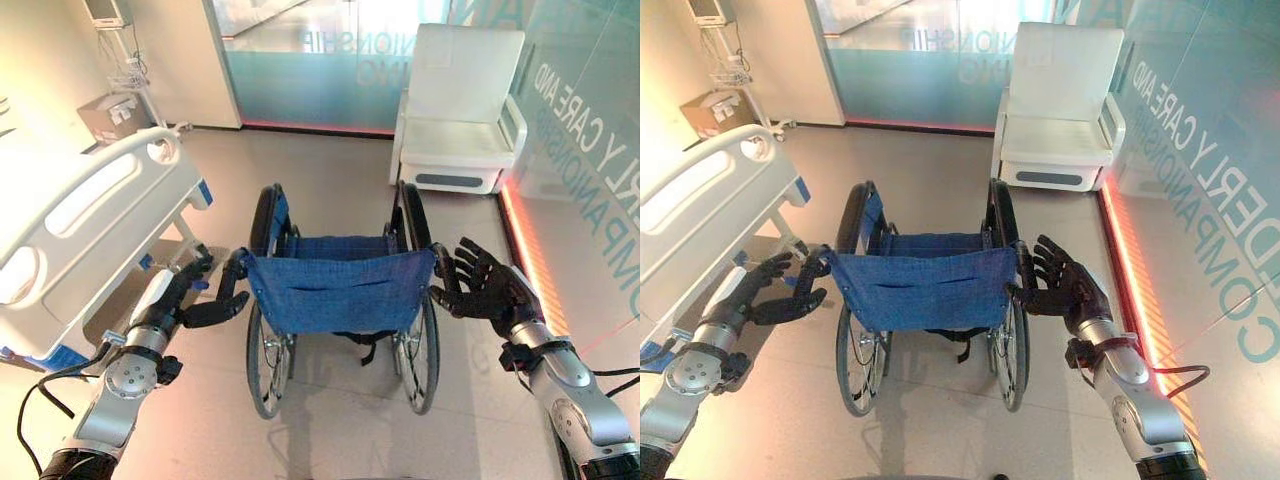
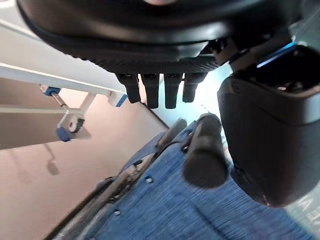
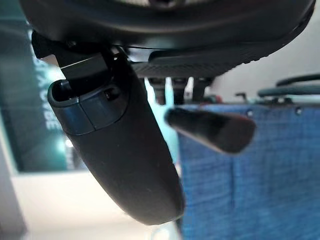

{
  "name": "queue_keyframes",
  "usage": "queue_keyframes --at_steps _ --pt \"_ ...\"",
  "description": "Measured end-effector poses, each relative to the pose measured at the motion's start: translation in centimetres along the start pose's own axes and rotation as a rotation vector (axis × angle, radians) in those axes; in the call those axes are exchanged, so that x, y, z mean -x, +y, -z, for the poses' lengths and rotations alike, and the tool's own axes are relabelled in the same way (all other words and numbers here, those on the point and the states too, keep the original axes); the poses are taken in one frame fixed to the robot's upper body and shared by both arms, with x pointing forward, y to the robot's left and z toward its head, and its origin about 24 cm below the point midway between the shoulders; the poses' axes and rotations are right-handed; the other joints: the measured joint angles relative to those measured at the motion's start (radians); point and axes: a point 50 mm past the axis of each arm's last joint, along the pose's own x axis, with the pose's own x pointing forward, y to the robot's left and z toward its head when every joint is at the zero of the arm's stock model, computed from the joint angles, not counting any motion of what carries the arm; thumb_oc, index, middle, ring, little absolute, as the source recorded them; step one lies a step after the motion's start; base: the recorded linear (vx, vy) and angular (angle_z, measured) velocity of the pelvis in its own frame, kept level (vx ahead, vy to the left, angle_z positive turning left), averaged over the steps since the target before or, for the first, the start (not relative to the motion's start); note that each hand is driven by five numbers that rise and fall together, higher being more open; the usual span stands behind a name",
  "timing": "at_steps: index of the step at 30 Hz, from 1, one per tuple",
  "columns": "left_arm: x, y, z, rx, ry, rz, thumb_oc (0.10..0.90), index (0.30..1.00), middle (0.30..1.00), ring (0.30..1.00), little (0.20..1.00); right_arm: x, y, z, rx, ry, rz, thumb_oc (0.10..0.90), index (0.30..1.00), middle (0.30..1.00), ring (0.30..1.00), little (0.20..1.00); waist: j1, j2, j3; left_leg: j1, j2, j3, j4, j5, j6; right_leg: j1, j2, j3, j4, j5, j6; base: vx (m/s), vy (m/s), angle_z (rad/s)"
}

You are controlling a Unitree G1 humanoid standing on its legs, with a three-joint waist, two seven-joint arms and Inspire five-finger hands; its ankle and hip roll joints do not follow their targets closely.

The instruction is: Push the wheelchair next to the bed

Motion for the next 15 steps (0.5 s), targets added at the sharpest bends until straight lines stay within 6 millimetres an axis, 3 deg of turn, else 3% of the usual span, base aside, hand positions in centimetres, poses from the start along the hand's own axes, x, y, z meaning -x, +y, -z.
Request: queue_keyframes --at_steps 9,15 --pt "-0.9 -2.3 -0.1 -0.031 0.048 0.091 0.800 0.900 0.900 0.900 0.900 -2.3 0.2 0.3 0.094 0.077 0.015 0.800 0.900 0.900 0.900 0.900 0.010 -0.003 0.000 0.000 0.000 -0.017 0.006 0.003 -0.004 0.004 0.001 -0.004 0.003 0.000 0.000 0.00 -0.002 0.02" --pt "-1.4 -2.8 0.1 -0.046 0.082 0.110 0.800 0.900 0.900 0.900 0.900 -3.1 0.3 -0.1 0.128 0.105 0.018 0.800 0.900 0.900 0.900 0.900 0.007 -0.006 0.001 0.001 0.000 -0.021 0.006 0.003 -0.004 0.005 0.001 -0.004 0.003 0.000 0.000 0.00 0.000 0.00"
